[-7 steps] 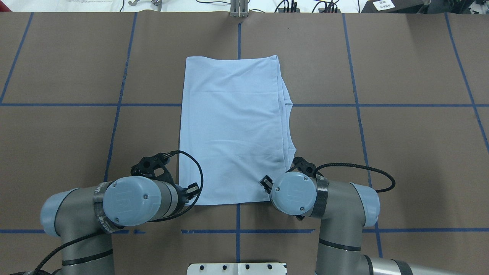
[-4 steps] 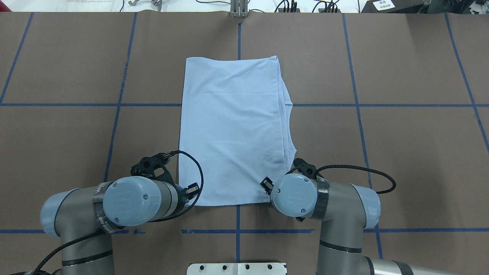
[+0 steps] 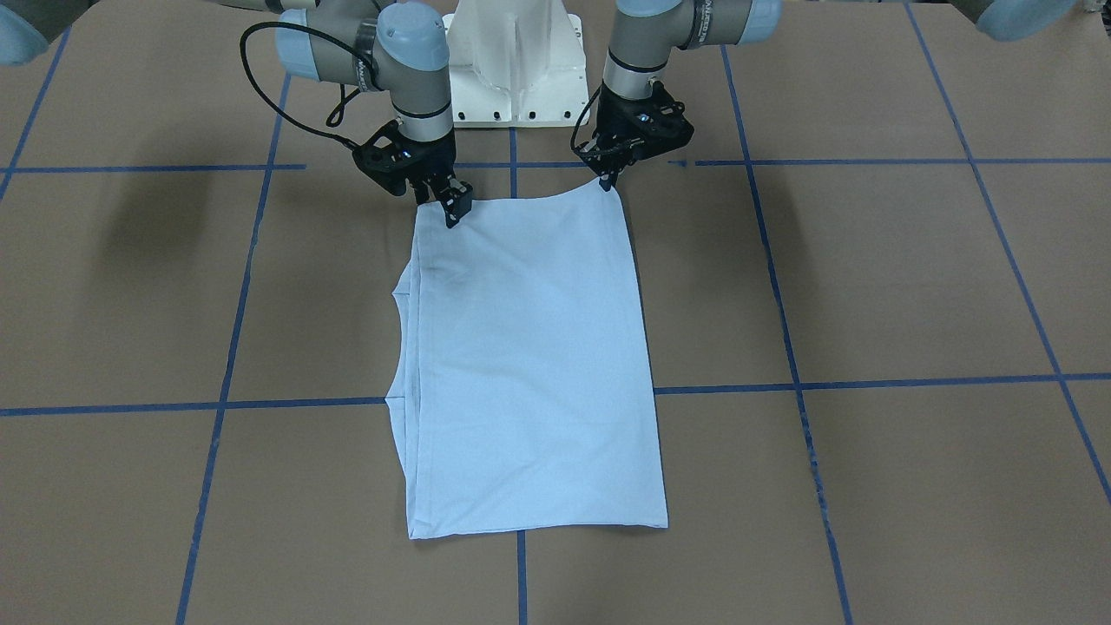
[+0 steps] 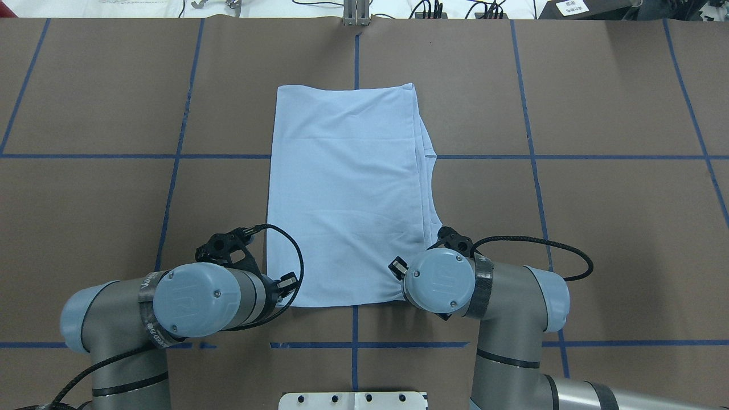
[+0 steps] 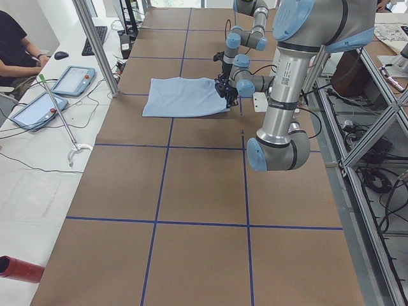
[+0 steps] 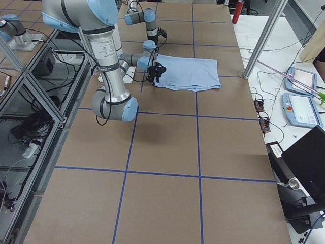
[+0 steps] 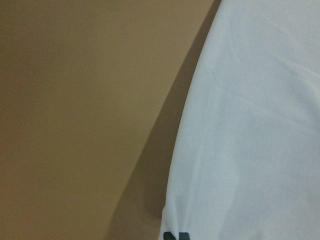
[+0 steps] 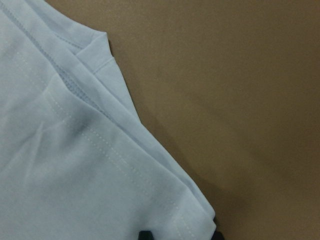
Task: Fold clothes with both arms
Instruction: 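Grasp the shirt's near edge with both grippers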
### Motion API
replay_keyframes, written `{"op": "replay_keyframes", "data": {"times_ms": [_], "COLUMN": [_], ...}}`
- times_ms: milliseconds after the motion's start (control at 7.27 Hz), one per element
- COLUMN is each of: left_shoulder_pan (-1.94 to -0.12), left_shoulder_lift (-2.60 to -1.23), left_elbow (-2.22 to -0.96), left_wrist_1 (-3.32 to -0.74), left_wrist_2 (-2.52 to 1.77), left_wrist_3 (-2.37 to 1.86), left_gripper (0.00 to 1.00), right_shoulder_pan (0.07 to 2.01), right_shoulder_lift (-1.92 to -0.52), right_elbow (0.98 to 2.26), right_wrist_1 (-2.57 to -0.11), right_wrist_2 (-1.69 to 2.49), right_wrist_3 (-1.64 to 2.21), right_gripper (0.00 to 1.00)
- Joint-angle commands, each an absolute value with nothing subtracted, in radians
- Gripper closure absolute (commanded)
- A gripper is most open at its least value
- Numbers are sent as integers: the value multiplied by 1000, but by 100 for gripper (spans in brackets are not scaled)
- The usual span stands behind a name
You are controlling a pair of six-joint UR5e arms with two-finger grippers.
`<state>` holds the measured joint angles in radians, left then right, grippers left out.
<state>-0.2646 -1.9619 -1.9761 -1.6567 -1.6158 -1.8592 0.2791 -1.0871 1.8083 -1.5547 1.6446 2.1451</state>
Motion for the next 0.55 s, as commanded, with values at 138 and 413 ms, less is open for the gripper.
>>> {"op": "replay_keyframes", "data": {"times_ms": [138,413], "left_shoulder_pan": [-264,-265], "left_shoulder_lift": [-1962,-1963], "left_elbow": [-1974,-1973], "left_wrist_1": [-1657,-1658], "left_wrist_2": [-1614,-1614], "left_wrist_3": [-1859,-1859], "left_gripper": [100,100], "right_shoulder_pan": [322,334], "right_shoulder_lift": [-1060,-1051], "right_elbow": [1807,1807], "right_wrist_1": [-1551,-1549], "right_wrist_2": [1669,1669], "right_wrist_3": [2145,2145], "right_gripper": [93,100]}}
